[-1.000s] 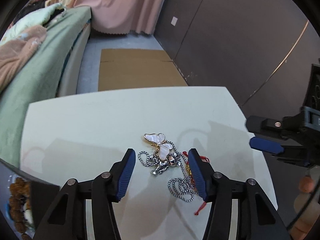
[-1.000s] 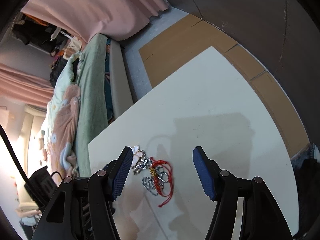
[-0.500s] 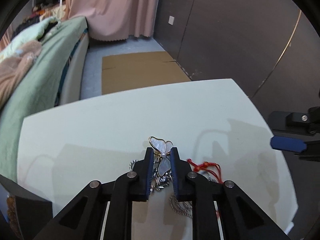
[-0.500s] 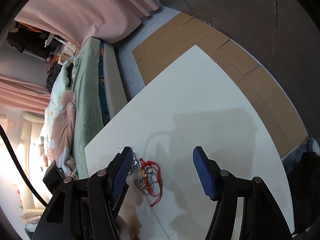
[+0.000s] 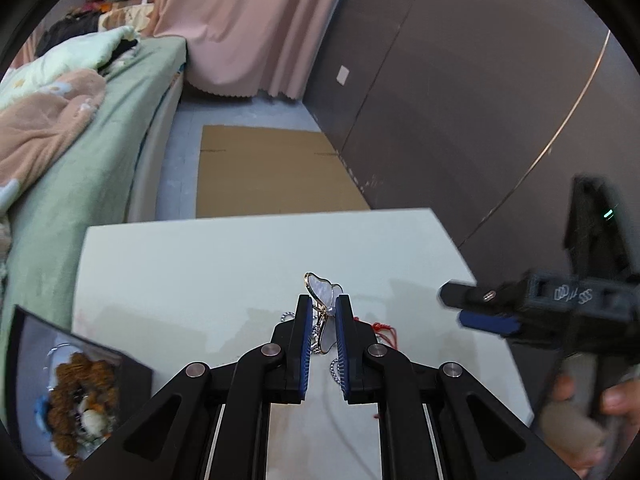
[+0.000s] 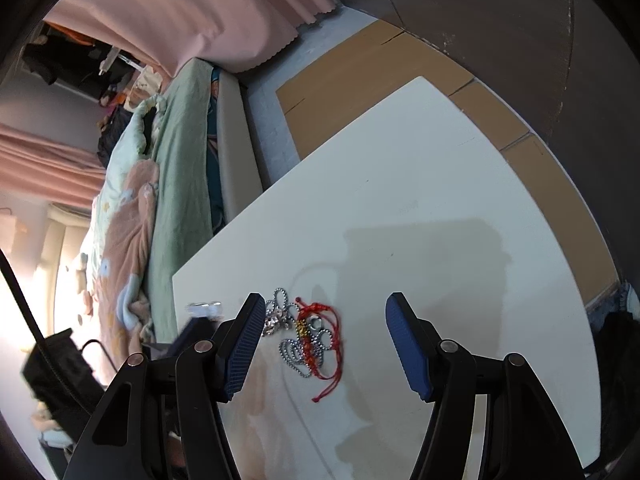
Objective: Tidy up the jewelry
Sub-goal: 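Drop the butterfly pendant into the box while the right gripper grasps the silver charm chain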
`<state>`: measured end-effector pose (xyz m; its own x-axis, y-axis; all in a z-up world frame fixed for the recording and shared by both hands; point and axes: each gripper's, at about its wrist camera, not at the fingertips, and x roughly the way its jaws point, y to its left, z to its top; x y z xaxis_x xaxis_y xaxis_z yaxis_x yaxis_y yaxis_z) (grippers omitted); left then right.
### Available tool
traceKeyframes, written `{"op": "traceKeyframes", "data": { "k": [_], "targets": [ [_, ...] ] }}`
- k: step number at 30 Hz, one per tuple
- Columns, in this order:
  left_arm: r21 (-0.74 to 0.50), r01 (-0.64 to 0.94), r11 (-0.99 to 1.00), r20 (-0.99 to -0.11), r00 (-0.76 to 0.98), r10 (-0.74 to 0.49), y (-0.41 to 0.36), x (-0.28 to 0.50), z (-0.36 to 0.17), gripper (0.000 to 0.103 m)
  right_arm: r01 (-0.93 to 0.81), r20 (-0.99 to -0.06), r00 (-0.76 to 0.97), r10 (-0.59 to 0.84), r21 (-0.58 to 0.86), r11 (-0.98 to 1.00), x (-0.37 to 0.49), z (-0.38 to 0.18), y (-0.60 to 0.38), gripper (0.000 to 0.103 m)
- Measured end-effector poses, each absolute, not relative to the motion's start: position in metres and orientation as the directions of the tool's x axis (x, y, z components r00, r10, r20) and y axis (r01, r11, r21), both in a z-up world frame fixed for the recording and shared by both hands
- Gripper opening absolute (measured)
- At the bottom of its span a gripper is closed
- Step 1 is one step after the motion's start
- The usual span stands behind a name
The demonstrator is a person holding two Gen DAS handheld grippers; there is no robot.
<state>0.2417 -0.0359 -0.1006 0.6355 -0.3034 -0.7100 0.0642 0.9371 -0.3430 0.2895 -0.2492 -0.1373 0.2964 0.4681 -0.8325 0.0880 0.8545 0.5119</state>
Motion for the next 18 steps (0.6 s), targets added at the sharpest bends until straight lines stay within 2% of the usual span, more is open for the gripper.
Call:
{"op": "traceKeyframes", "data": {
  "k": [7, 18],
  "targets": [
    [-0.349, 0.021, 0.937, -0.683, 0.679, -0.27, -0.008, 0.225, -0.088, 0.012, 0.018, -0.847, 0.272, 0.457, 0.48, 0.877, 0.28, -0.139, -0.227, 0.062],
    [-0.35, -0.002, 0.937, -0.651, 0.719, -0.241, 0.018, 0.204, -0.07, 0.012, -0.05, -0.865, 0.268, 0.425, 0.428, 0.903, 0.267, -0.145, -0.202, 0.054]
  ]
}}
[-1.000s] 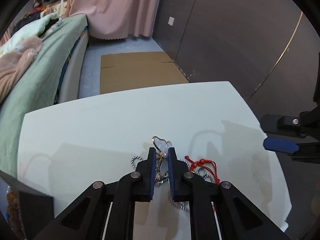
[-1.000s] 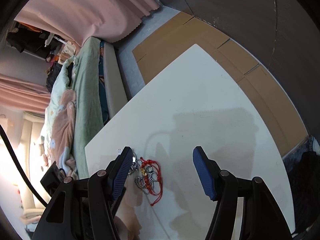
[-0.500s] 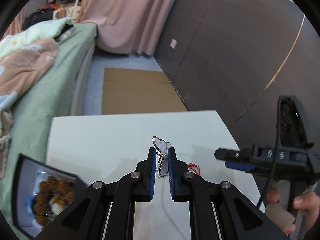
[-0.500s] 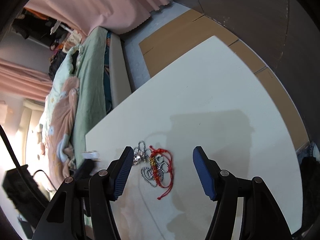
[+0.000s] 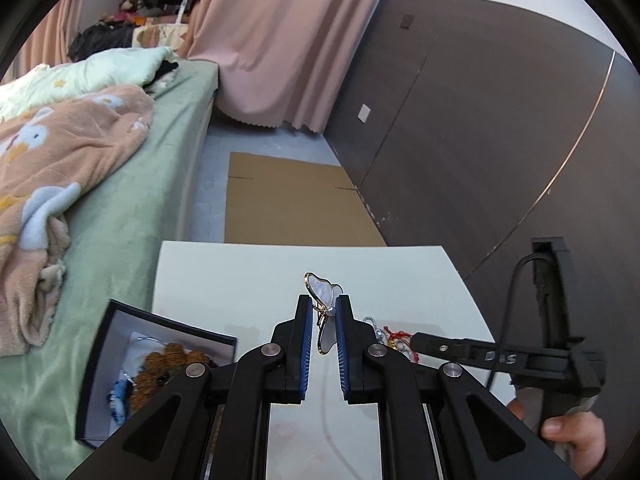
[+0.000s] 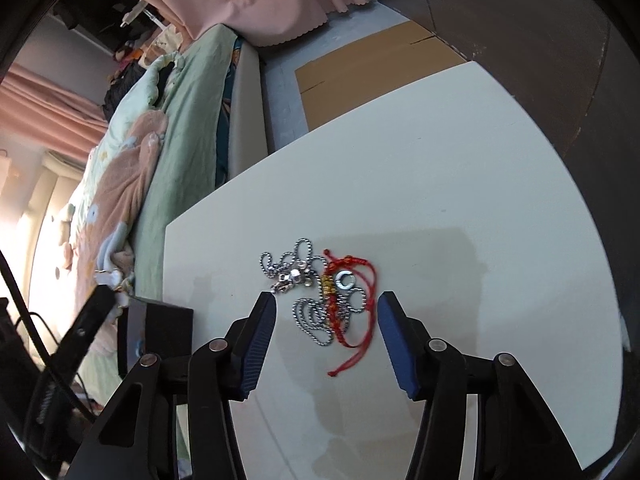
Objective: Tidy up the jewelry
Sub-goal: 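Drop the butterfly pendant into the box while the right gripper grasps the silver charm chain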
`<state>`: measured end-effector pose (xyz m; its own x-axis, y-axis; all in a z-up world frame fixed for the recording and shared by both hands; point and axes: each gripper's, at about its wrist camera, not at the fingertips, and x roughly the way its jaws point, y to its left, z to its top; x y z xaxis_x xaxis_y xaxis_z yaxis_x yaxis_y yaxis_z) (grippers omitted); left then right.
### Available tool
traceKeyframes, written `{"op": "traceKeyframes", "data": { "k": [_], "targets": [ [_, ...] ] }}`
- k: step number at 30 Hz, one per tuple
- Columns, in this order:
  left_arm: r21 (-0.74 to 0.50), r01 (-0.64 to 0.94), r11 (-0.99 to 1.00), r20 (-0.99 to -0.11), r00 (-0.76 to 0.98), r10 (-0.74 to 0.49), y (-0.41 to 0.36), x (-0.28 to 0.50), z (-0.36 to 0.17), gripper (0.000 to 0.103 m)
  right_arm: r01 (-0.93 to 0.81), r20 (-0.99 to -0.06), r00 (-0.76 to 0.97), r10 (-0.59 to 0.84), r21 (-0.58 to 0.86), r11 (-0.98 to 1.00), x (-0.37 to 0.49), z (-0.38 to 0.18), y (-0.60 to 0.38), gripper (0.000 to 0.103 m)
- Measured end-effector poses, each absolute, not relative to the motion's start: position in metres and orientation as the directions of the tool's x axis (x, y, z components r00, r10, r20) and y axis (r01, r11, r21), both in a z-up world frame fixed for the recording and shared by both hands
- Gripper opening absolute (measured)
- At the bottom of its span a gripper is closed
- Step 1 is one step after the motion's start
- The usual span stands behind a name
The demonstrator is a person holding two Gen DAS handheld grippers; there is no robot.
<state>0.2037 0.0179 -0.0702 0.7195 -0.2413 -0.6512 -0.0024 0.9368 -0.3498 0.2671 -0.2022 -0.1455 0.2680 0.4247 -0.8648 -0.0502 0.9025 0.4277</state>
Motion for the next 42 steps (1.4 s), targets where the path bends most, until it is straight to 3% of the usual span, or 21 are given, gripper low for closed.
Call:
{"op": "traceKeyframes", "data": {
  "k": [6, 21, 31, 35, 37, 41, 42],
  "targets": [
    [-0.349, -0.03, 0.936, -0.647, 0.731, -0.218, 0.034, 0.199, -0.067, 0.012, -0.114, -0.861, 0.285, 0.422, 0.406, 0.907, 0.269, -0.146, -0.177, 0.048],
    [-0.369, -0.066, 0.927, -0.648, 0.733, -0.206, 0.061, 0.188, -0.061, 0.012, -0.24, -0.837, 0.314, 0.448, 0.386, 0.891, 0.288, -0.156, -0.142, 0.048],
    [-0.372, -0.085, 0.925, -0.663, 0.722, -0.2, 0.07, 0.187, -0.062, 0.012, -0.222, -0.874, 0.202, 0.441, 0.398, 0.89, 0.281, -0.171, -0.138, 0.048],
    [-0.37, -0.082, 0.925, -0.661, 0.724, -0.2, 0.071, 0.186, -0.061, 0.012, -0.278, -0.899, 0.215, 0.382, 0.319, 0.906, 0.272, -0.17, -0.127, 0.048],
    [-0.372, -0.084, 0.924, -0.655, 0.729, -0.198, 0.073, 0.184, -0.059, 0.012, -0.315, -0.918, 0.237, 0.319, 0.238, 0.919, 0.268, -0.17, -0.119, 0.044],
    [-0.384, -0.075, 0.92, -0.613, 0.766, -0.194, 0.078, 0.169, -0.042, 0.012, -0.394, -0.947, 0.293, 0.134, 0.008, 0.919, 0.256, -0.169, -0.101, 0.016],
    [-0.375, -0.076, 0.924, -0.608, 0.773, -0.183, 0.077, 0.166, -0.038, 0.012, -0.397, -0.946, 0.302, 0.117, -0.013, 0.918, 0.255, -0.169, -0.101, 0.016]
  ]
}}
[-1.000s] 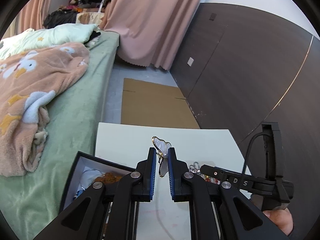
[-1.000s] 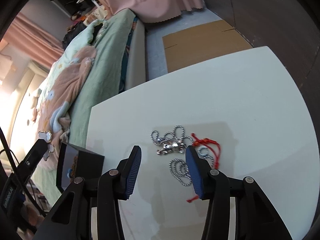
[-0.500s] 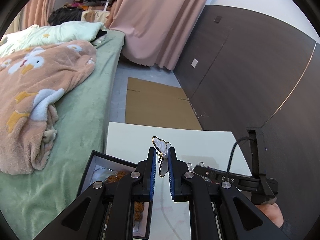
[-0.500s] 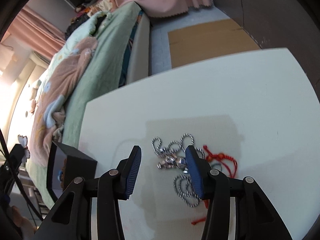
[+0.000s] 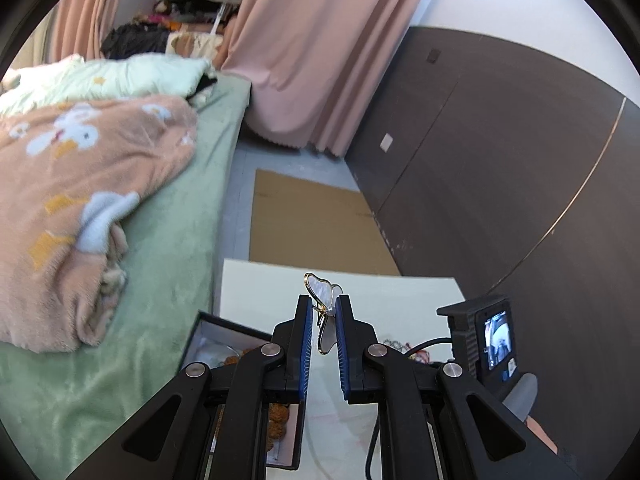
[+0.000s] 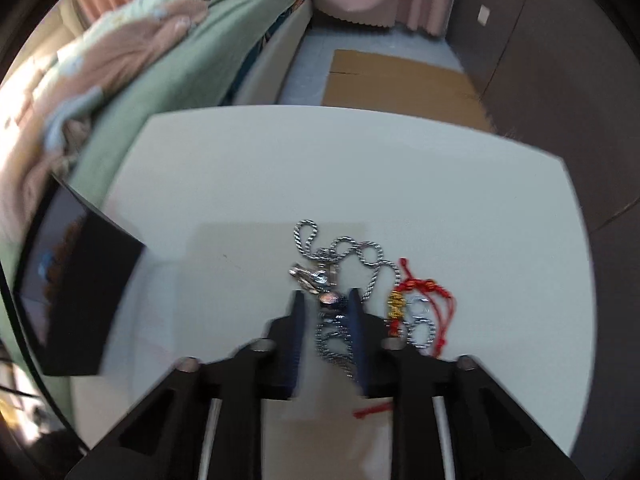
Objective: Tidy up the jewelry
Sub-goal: 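Drop the butterfly pendant into the box while the right gripper grasps the silver charm chain, then lift the silver charm chain high with the right gripper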
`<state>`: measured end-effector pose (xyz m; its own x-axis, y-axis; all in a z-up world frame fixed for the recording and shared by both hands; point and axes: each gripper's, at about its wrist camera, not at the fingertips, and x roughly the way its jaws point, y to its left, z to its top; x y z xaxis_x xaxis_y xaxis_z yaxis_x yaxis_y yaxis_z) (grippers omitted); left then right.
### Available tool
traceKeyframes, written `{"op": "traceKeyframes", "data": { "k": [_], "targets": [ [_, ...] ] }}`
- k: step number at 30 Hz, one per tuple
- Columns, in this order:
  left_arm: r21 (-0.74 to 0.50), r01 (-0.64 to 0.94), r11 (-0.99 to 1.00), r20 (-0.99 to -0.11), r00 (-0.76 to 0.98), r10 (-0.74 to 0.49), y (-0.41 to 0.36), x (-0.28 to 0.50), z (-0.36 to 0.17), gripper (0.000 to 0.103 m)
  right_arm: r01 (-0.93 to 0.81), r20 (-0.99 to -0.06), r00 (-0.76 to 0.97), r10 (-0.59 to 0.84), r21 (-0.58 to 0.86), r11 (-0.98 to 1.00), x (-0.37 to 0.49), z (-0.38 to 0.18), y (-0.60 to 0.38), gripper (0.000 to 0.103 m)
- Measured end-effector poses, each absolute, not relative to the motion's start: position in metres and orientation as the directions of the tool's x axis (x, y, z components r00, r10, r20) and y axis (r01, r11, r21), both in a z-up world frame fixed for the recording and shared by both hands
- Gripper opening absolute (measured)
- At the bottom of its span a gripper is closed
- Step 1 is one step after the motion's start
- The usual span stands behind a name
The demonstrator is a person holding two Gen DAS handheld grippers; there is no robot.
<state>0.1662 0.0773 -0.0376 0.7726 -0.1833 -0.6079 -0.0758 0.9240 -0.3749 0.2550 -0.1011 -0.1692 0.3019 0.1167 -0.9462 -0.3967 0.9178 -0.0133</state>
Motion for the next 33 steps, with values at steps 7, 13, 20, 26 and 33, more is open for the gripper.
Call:
{"op": "traceKeyframes", "data": {
  "k": [7, 13, 20, 26, 33],
  "targets": [
    [-0.386, -0.129, 0.914, -0.643, 0.748, -0.165, 0.086, 0.163, -0.041, 0.012, -0.374, -0.901, 0.331, 0.281, 0.148, 0.915, 0.256, -0.142, -0.117, 0.016],
    [-0.444, -0.217, 0.869, -0.689, 0.702, -0.178, 0.106, 0.166, -0.058, 0.042, -0.391, -0.796, 0.403, 0.452, 0.297, 0.871, 0.244, -0.102, -0.124, 0.016],
    [-0.493, -0.233, 0.838, -0.659, 0.729, -0.185, 0.117, 0.161, -0.058, 0.097, -0.416, -0.685, 0.455, 0.568, 0.4, 0.816, 0.23, -0.065, -0.118, 0.016],
    [-0.495, -0.256, 0.83, -0.667, 0.724, -0.175, 0.121, 0.163, -0.059, 0.097, -0.457, -0.561, 0.512, 0.65, 0.462, 0.76, 0.215, -0.018, -0.121, 0.016],
    [-0.511, -0.288, 0.81, -0.636, 0.76, -0.131, 0.134, 0.156, -0.05, 0.097, -0.51, -0.417, 0.582, 0.699, 0.482, 0.712, 0.192, 0.037, -0.125, 0.016]
  ]
}}
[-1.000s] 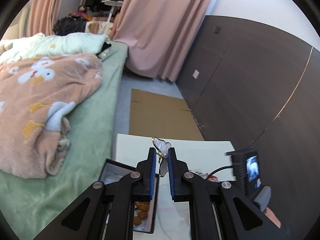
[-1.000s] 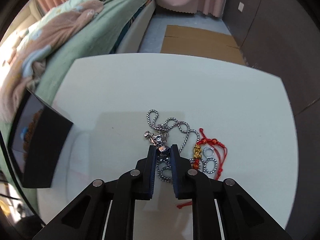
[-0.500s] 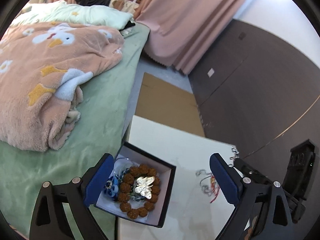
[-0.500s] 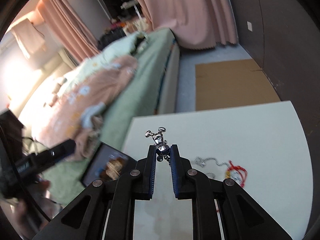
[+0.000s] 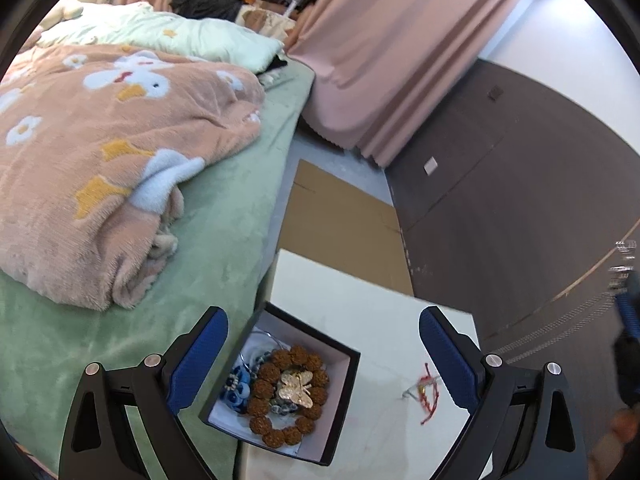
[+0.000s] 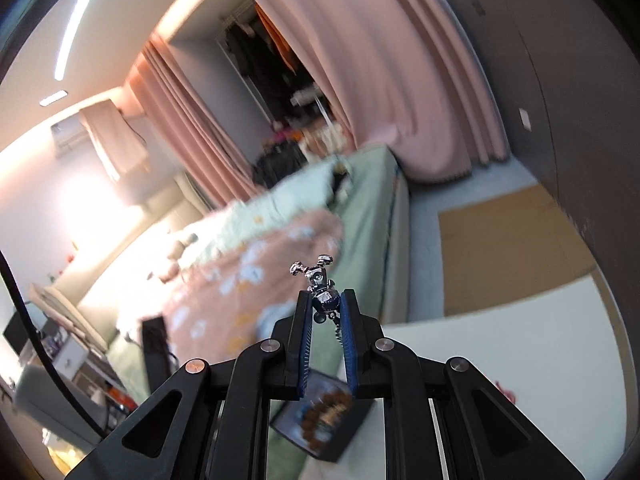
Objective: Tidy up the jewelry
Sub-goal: 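Lift the silver charm chain high with the right gripper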
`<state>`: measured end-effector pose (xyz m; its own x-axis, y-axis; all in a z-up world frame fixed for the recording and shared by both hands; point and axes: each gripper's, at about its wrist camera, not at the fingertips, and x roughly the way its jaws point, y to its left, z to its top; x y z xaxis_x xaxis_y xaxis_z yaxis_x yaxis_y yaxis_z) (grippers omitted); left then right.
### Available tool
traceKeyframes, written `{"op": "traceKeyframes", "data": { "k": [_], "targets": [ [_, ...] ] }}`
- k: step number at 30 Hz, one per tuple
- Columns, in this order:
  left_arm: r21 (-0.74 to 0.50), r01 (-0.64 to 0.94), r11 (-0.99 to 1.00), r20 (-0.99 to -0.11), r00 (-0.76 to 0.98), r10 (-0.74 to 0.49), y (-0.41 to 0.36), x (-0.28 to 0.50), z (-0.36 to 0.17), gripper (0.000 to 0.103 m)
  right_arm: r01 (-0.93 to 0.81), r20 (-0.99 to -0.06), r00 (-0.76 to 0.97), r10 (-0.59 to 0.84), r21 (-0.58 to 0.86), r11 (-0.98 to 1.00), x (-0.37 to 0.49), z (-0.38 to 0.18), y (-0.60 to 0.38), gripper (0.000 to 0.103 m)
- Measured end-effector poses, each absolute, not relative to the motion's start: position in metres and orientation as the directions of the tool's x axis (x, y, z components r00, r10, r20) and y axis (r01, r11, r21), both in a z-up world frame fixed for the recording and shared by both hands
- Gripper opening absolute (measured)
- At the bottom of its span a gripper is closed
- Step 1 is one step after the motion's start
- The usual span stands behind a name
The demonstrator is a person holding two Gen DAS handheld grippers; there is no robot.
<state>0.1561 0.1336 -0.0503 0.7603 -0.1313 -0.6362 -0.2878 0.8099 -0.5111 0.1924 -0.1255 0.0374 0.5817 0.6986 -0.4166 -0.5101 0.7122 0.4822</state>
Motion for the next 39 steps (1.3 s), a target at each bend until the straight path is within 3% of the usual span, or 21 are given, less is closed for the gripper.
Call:
{"op": "traceKeyframes", "data": {
  "k": [12, 24, 39],
  "targets": [
    [-0.559, -0.345, 0.754, -0.582, 0.811, -0.061, 0.16, 0.143, -0.042, 0.097, -0.636, -0.243, 0.578, 0.779, 0.464, 0.616, 0.152, 0.1, -0.105, 0.016],
    [-0.577, -0.375, 0.726, -0.584, 0.811, -0.045, 0.182, 0.148, -0.044, 0.097, -0.726, -0.162, 0.513, 0.843, 0.443, 0.526, 0.139, 0.113, -0.068, 0.016],
    [-0.595, -0.376, 0.71, -0.598, 0.798, -0.078, 0.186, 0.168, -0.053, 0.097, -0.747, -0.129, 0.465, 0.876, 0.473, 0.467, 0.146, 0.109, -0.049, 0.016]
  ]
}}
